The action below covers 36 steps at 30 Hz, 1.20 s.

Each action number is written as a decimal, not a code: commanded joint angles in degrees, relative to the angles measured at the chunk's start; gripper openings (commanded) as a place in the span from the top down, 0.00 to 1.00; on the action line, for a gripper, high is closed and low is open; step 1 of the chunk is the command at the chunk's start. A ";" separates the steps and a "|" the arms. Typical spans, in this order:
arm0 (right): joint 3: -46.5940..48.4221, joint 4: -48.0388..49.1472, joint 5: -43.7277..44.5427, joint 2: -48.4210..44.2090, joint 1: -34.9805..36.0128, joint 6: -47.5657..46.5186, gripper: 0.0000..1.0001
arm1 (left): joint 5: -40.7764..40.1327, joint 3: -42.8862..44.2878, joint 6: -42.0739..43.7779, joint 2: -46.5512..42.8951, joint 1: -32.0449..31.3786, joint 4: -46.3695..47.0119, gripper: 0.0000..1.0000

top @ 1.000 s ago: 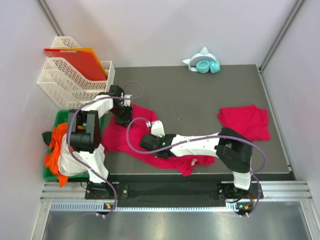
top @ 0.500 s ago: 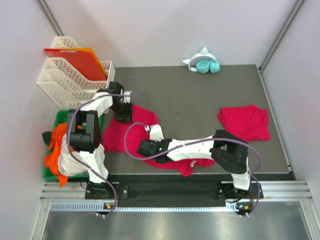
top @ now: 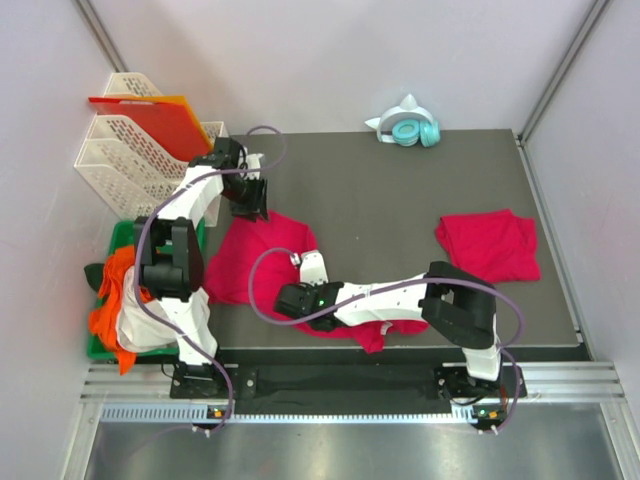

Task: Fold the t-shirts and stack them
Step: Fold the flattened tshirt in 1/3 of the way

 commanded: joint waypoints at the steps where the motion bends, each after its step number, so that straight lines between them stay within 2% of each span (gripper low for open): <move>1: -2.21 -6.31 -3.16 1.25 0.30 3.08 0.88 | 1.99 -1.74 0.15 1.21 0.14 -1.66 0.54; 2: -1.68 -7.53 -2.28 0.19 -1.01 2.99 0.82 | 2.09 -1.83 0.15 1.29 0.22 -1.74 0.54; 8: 1.22 -10.70 1.41 -9.83 -8.40 -0.35 0.71 | 1.39 -2.27 1.03 1.29 0.14 -1.83 0.54; 16: 0.53 -18.00 5.19 -17.57 -13.67 -1.06 0.70 | 1.64 -3.68 1.12 1.30 0.14 -1.13 0.54; 22: -4.55 -24.16 1.86 -20.73 -13.59 5.88 0.69 | 2.97 -4.47 0.76 1.30 -0.04 -1.04 0.54; 25: -9.05 -23.89 -0.69 -24.16 -13.59 10.09 0.65 | 2.88 -5.44 1.03 0.94 -0.04 -0.78 0.54; 29: -12.83 -23.63 -2.97 -27.68 -13.68 16.86 0.54 | 2.62 -6.84 1.29 0.50 -0.04 -0.34 0.54; 36: -13.72 -23.37 -6.05 -26.19 -13.24 19.51 0.50 | 3.14 -7.81 1.20 0.06 -0.04 -0.07 0.54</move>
